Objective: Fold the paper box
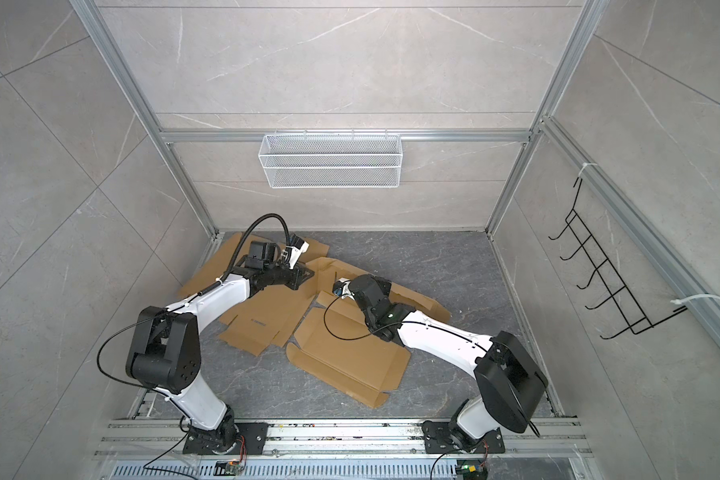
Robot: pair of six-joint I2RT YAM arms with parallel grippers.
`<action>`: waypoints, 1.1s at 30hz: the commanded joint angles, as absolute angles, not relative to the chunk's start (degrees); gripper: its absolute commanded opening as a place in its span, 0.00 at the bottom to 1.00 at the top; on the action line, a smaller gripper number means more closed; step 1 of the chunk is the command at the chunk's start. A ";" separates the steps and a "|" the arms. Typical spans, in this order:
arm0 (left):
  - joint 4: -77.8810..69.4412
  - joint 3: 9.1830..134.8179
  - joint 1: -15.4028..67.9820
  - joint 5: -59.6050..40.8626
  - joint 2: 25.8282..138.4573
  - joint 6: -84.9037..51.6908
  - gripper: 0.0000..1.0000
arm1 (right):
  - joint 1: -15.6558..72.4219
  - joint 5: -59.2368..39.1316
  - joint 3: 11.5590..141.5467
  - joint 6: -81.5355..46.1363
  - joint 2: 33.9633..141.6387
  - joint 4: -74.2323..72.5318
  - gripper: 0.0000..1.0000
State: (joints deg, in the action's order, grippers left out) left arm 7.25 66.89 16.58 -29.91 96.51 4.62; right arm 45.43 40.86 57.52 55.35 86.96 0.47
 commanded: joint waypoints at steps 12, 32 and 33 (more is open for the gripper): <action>2.89 59.17 24.21 -28.58 87.44 -11.87 0.00 | 44.82 44.59 55.22 53.76 83.32 3.62 0.00; -4.53 45.51 29.22 -19.43 83.77 -19.52 0.00 | 55.40 57.77 38.60 67.09 86.85 -25.24 0.00; -4.55 45.04 29.43 -19.65 83.25 -20.31 0.00 | 55.61 58.03 38.58 67.15 87.21 -25.41 0.00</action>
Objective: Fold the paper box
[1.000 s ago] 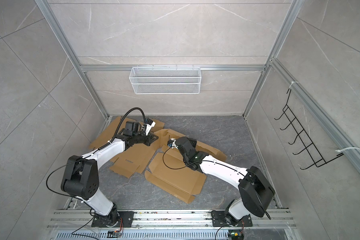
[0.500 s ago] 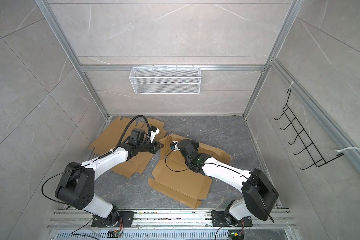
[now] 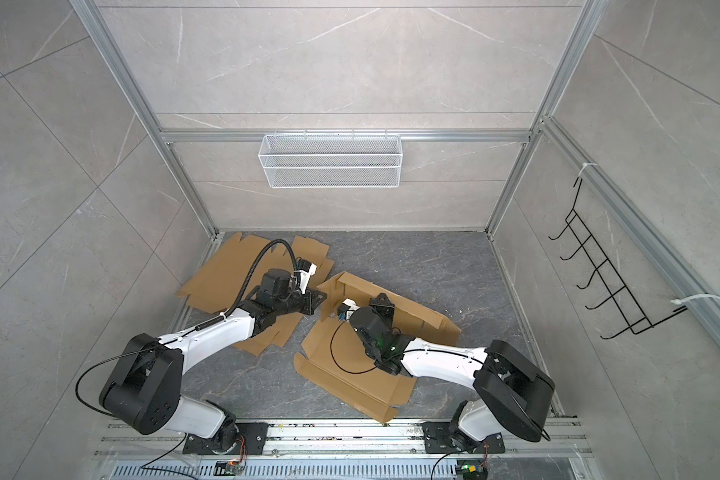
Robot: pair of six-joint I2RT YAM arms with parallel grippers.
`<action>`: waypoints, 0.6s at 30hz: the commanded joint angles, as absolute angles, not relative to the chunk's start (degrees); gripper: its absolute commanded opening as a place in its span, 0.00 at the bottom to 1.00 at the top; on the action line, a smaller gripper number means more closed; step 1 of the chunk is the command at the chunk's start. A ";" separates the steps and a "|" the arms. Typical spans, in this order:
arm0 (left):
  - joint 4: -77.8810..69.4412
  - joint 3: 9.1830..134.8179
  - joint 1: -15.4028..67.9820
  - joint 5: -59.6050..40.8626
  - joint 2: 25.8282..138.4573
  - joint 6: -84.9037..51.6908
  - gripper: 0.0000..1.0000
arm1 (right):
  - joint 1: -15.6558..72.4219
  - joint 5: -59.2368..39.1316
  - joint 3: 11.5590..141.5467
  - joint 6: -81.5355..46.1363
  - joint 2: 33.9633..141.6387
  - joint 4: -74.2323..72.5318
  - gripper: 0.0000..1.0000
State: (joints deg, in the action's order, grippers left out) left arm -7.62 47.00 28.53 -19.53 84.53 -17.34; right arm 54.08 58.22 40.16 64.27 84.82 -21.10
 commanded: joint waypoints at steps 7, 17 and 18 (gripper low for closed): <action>-3.97 42.82 31.40 -20.19 78.66 -20.76 0.07 | 55.99 57.66 37.30 68.54 87.67 -27.54 0.00; 1.50 44.91 27.09 -22.89 76.11 -12.11 0.37 | 55.99 56.21 36.44 70.83 87.63 -28.83 0.00; 2.20 45.36 26.94 -23.36 75.58 -11.39 0.40 | 56.01 56.10 36.34 70.76 87.63 -28.55 0.00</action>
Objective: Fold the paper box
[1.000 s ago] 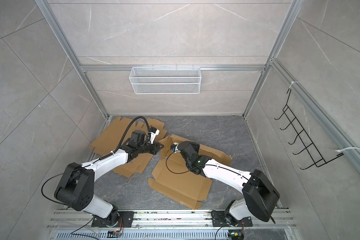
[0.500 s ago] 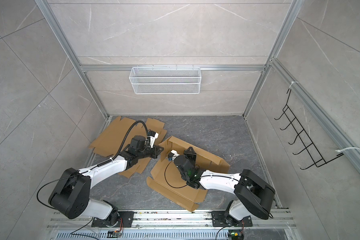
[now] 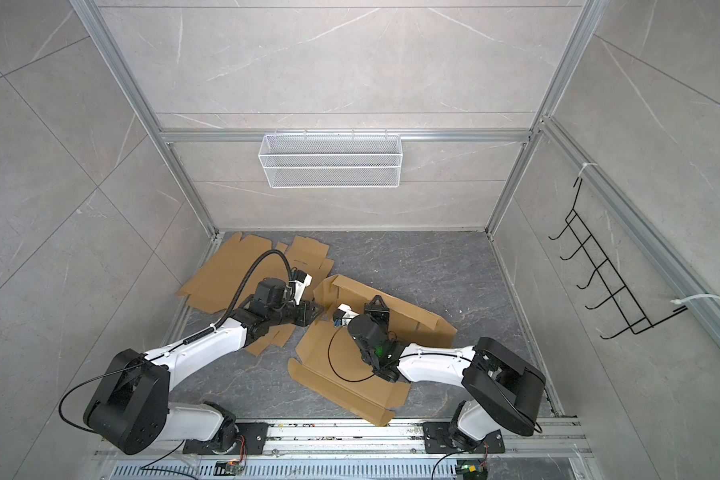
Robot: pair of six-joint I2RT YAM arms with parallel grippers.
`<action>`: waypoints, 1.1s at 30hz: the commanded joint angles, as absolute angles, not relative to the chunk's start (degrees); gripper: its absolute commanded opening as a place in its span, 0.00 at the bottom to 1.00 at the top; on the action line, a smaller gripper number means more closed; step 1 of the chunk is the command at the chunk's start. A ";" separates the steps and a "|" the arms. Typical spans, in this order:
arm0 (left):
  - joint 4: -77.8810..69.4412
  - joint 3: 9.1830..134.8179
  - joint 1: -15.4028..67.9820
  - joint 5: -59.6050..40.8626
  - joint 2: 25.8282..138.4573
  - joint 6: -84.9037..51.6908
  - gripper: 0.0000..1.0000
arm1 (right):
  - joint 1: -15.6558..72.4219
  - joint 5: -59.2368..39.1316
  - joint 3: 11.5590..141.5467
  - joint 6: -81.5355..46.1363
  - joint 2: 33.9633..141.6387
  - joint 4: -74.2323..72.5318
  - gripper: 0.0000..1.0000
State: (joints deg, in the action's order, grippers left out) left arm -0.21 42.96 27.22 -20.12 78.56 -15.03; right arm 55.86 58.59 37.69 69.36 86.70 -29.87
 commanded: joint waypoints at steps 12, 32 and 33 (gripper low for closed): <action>14.99 53.16 7.75 -34.08 65.01 -6.04 0.61 | 55.90 54.61 35.44 70.08 86.92 -26.61 0.00; 11.92 74.34 9.81 -42.03 105.93 9.79 0.67 | 54.95 52.65 35.08 70.06 84.91 -26.99 0.00; 13.37 74.32 10.27 -42.28 105.70 11.28 0.67 | 54.90 52.41 35.09 70.05 84.84 -26.98 0.00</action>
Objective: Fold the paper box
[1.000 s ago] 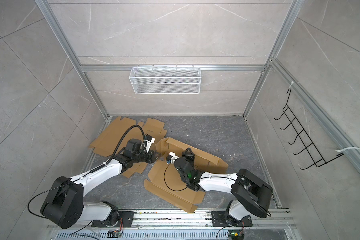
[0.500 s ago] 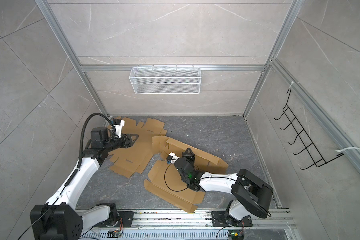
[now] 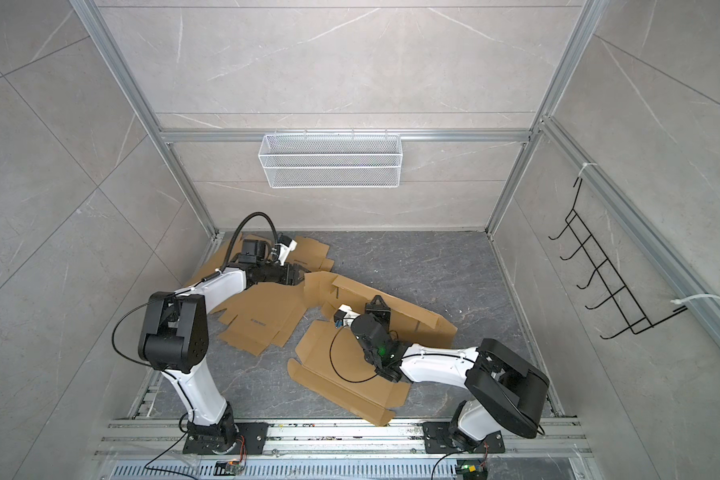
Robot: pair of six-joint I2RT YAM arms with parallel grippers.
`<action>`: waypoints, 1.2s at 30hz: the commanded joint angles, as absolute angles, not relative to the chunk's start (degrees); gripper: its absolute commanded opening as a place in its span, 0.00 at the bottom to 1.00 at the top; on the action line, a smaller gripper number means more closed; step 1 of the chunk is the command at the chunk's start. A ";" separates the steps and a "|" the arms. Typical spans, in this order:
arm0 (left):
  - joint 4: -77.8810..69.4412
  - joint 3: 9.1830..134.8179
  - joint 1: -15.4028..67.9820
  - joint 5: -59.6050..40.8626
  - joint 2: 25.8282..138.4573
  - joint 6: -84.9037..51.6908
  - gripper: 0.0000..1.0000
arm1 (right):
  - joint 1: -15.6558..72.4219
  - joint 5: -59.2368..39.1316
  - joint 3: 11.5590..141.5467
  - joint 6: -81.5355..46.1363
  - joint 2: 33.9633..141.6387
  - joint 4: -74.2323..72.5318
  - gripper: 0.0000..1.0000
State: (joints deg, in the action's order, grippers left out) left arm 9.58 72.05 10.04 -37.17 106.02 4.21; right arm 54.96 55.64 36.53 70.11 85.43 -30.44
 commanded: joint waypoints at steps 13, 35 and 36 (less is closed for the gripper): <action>26.94 69.71 17.26 -45.00 97.30 20.36 0.71 | 54.32 50.98 37.07 70.05 85.95 -26.64 0.00; -21.36 50.92 22.56 -28.32 97.70 0.45 0.58 | 54.45 50.49 37.44 67.88 84.90 -23.21 0.00; -22.29 50.45 22.92 -26.62 97.60 0.03 0.58 | 54.42 50.50 37.44 67.77 84.99 -23.12 0.00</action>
